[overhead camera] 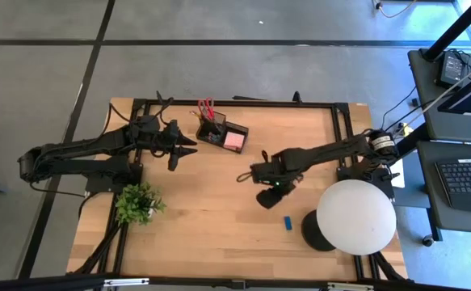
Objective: Pick and place office supplies into organizer
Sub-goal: Put the blue eraser into the black desk organizer
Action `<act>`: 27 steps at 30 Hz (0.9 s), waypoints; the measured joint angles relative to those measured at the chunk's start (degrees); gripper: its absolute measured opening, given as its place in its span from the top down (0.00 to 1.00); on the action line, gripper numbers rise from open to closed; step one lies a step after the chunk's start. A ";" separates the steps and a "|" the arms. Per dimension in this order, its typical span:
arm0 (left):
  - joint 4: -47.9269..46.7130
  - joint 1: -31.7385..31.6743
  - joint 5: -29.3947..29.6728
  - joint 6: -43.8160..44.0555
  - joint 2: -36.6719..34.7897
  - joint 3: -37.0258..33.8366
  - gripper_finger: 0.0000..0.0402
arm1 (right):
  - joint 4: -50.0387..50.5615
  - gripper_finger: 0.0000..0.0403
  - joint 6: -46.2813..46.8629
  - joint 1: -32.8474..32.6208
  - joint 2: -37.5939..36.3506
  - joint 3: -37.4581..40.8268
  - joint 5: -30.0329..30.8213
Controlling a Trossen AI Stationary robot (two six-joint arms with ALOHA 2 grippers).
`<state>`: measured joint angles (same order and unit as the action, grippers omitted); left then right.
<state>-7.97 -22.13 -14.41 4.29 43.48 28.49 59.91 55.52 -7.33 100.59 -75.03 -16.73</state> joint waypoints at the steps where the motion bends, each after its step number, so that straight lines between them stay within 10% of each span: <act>1: -0.02 0.00 -0.01 -0.53 0.00 0.00 0.68 | 0.60 0.62 1.04 -0.50 -0.06 -0.04 -0.13; 12: 0.00 0.00 0.00 -1.05 0.00 0.00 0.68 | 2.65 0.29 12.90 -4.85 0.09 0.96 -1.99; 27: -0.01 0.00 0.00 -1.02 0.00 0.00 0.68 | -7.56 0.27 22.15 -6.08 0.16 9.71 -6.83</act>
<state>-7.97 -22.13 -14.41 3.27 43.48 28.49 52.35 77.67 -13.41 100.75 -65.32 -23.56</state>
